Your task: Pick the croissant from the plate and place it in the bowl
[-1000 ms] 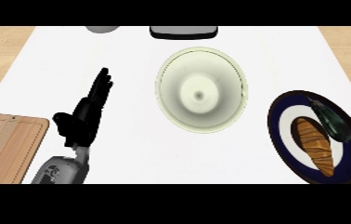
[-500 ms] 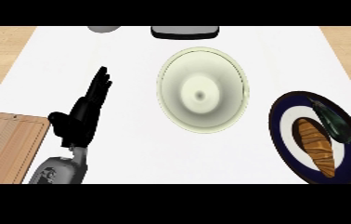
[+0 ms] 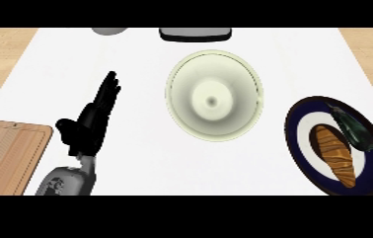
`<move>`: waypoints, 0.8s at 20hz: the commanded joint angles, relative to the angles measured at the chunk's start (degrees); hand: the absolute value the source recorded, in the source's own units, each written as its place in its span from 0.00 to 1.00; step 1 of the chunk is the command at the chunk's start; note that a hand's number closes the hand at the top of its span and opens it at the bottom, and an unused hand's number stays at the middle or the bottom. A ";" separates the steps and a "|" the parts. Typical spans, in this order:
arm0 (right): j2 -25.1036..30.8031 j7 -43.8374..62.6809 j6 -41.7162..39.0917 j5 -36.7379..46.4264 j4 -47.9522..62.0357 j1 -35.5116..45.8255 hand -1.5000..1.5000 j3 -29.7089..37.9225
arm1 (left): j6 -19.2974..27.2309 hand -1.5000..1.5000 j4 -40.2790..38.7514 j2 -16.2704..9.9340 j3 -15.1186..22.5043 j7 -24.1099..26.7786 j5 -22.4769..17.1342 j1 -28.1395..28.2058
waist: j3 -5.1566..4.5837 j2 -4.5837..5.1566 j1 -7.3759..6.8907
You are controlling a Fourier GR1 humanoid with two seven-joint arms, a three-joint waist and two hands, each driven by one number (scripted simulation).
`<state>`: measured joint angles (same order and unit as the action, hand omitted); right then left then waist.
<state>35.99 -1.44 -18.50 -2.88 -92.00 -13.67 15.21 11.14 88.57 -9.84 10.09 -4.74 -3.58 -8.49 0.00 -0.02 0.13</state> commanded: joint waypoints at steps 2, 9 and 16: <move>-2.30 -4.09 -4.77 -1.54 2.16 -0.10 0.00 2.81 | -0.18 0.50 -1.39 1.65 -0.85 -1.50 1.53 -3.88 | 0.01 0.00 0.18; -7.60 -6.21 -7.48 -1.17 -0.24 -3.29 0.00 5.93 | -1.49 0.50 3.39 1.31 -2.70 -3.82 2.25 -0.08 | 0.00 -0.05 0.16; -11.49 -1.97 -7.88 1.24 4.67 3.52 0.00 4.35 | -2.21 0.50 -1.64 4.25 -2.62 1.16 4.57 0.54 | 0.00 0.02 -0.03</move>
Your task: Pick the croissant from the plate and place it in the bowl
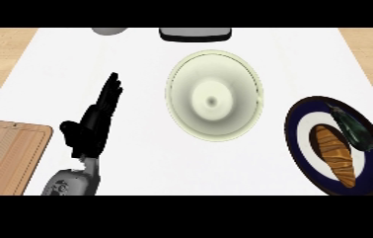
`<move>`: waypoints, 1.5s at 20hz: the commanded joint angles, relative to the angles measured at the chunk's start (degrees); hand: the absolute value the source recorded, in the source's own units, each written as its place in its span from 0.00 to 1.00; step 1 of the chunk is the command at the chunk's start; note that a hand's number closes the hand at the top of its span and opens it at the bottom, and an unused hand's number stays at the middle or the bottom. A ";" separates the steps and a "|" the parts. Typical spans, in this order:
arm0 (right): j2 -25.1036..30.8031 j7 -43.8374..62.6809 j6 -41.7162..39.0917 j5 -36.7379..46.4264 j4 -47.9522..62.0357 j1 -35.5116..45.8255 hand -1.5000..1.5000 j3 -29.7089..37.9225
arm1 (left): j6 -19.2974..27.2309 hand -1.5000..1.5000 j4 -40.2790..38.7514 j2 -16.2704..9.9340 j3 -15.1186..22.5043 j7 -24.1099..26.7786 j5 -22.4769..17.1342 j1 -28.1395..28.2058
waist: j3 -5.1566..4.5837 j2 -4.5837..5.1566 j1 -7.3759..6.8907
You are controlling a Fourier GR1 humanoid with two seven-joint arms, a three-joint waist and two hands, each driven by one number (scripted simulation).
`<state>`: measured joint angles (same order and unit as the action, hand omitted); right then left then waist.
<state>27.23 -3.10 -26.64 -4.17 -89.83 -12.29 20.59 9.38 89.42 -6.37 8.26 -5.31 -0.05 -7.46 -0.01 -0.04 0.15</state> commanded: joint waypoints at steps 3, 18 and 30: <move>-4.93 -2.63 -0.14 3.75 1.55 -0.23 0.00 -0.42 | -1.08 0.50 2.11 0.30 -1.54 -4.45 0.98 -1.84 | 0.01 -0.01 0.02; -4.50 -9.81 8.25 19.26 18.28 8.33 0.00 -2.01 | -4.22 0.50 -3.03 1.79 -4.31 2.13 1.26 -0.90 | 0.02 0.04 -0.13; -1.86 -21.92 8.30 28.97 23.42 9.33 1.00 -9.12 | -5.79 0.50 -1.65 1.41 -5.10 2.10 0.98 -0.03 | 0.04 0.06 -0.33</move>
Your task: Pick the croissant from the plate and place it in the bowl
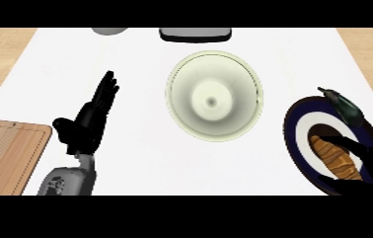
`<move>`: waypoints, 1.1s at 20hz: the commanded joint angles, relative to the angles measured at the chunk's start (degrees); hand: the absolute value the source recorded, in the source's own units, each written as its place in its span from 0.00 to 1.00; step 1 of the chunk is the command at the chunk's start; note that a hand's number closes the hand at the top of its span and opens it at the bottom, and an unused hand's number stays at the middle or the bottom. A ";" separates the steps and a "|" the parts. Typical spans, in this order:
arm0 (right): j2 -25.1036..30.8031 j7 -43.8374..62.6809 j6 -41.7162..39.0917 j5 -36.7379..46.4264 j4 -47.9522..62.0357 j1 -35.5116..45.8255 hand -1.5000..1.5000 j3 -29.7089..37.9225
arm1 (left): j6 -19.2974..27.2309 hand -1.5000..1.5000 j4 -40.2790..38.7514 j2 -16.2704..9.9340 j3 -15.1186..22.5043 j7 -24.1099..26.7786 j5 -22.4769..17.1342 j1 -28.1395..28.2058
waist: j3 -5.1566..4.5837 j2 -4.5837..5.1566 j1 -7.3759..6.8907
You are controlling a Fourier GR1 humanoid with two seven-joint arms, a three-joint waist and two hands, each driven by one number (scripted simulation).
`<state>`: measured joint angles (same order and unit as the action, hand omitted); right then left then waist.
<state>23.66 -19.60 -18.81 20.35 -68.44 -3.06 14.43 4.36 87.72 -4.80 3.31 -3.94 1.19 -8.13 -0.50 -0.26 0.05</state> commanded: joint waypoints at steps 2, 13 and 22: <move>0.25 -6.63 3.09 6.22 3.34 2.02 1.00 -4.06 | 1.67 0.50 1.37 1.13 1.27 -0.67 2.22 0.60 | 0.53 0.27 -0.23; -15.24 -4.06 4.07 9.31 -10.87 -2.34 1.00 -18.53 | -0.52 0.50 -1.55 0.06 -1.03 -0.03 0.32 -1.53 | 0.28 -0.04 -0.16; -23.50 8.82 20.35 7.54 -27.34 -0.77 1.00 -52.33 | -0.65 0.50 -1.68 0.59 0.36 0.27 1.16 -0.49 | 0.42 -0.44 -0.73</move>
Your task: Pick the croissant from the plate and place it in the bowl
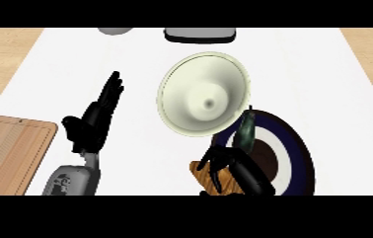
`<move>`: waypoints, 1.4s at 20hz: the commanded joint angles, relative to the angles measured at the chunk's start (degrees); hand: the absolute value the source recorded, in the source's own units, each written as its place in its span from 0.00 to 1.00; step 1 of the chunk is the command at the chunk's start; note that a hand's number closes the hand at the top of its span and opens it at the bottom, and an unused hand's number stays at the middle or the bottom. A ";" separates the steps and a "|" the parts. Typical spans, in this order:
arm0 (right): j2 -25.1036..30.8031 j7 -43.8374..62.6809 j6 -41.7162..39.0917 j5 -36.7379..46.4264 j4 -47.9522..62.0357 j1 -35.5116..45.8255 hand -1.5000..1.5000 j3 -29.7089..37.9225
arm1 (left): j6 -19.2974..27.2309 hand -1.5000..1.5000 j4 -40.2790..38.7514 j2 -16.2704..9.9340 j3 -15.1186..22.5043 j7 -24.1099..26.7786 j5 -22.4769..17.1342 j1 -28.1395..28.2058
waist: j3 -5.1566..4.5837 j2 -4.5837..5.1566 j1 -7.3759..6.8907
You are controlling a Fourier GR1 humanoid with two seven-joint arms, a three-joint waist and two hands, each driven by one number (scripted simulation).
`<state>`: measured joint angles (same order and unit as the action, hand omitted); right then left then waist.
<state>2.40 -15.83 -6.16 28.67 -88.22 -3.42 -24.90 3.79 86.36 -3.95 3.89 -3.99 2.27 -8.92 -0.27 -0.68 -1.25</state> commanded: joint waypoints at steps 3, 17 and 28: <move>-2.33 12.27 15.43 5.79 -16.40 -1.61 1.00 -22.30 | 0.71 0.50 -0.31 -0.96 -1.47 -0.52 0.26 -0.47 | 0.10 -0.33 1.71; -2.05 51.32 17.19 24.21 -30.53 17.32 1.00 -30.28 | 0.46 0.50 0.74 -0.29 -0.68 -1.67 0.24 -0.77 | 0.05 0.17 0.82; -2.34 77.43 16.90 14.80 -20.79 50.60 1.00 -17.42 | 0.96 0.50 2.80 1.30 1.17 -3.05 0.98 -0.80 | 0.14 0.56 -0.51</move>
<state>1.04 53.21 10.56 47.75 -114.13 34.98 -46.47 4.30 87.67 -3.55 3.80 -5.44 2.70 -9.64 -0.16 -0.20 -1.23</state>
